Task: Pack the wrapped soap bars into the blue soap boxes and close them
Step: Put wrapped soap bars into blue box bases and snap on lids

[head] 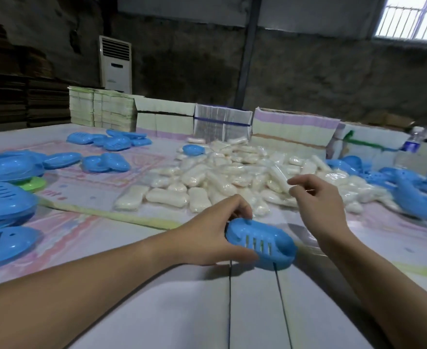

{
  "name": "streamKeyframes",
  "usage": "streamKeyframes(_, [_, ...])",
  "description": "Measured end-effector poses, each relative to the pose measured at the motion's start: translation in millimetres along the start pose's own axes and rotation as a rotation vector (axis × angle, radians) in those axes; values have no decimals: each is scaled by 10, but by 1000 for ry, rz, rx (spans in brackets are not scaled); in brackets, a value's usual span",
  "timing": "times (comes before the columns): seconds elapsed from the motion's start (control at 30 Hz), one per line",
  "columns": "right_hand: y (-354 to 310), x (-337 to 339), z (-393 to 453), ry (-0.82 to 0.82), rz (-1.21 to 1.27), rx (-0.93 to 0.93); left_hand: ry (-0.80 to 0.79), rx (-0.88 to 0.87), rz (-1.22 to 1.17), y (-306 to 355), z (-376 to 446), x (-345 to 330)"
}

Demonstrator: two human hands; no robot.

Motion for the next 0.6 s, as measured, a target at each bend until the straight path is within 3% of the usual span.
streamKeyframes(0.13, [294, 89, 162, -73, -473, -69, -39, -6, 94, 65, -19, -52])
streamKeyframes(0.23, [565, 135, 191, -241, -835, -193, -42, 12, 125, 45, -22, -54])
streamKeyframes(0.33, [696, 118, 218, -303, -921, -216, -41, 22, 140, 25, -22, -61])
streamKeyframes(0.6, [743, 154, 355, -244, -1052, -94, -58, 22, 161, -19, 2, -73])
Point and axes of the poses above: each hand's wrist, its own z-axis towards the middle knuckle, its own x-axis out of the back of the hand, y = z × x, the point moved 4 cm from there along z, towards the middle knuckle, and after that the axes turned 7 degrees about -z, right-handed, at the moved point
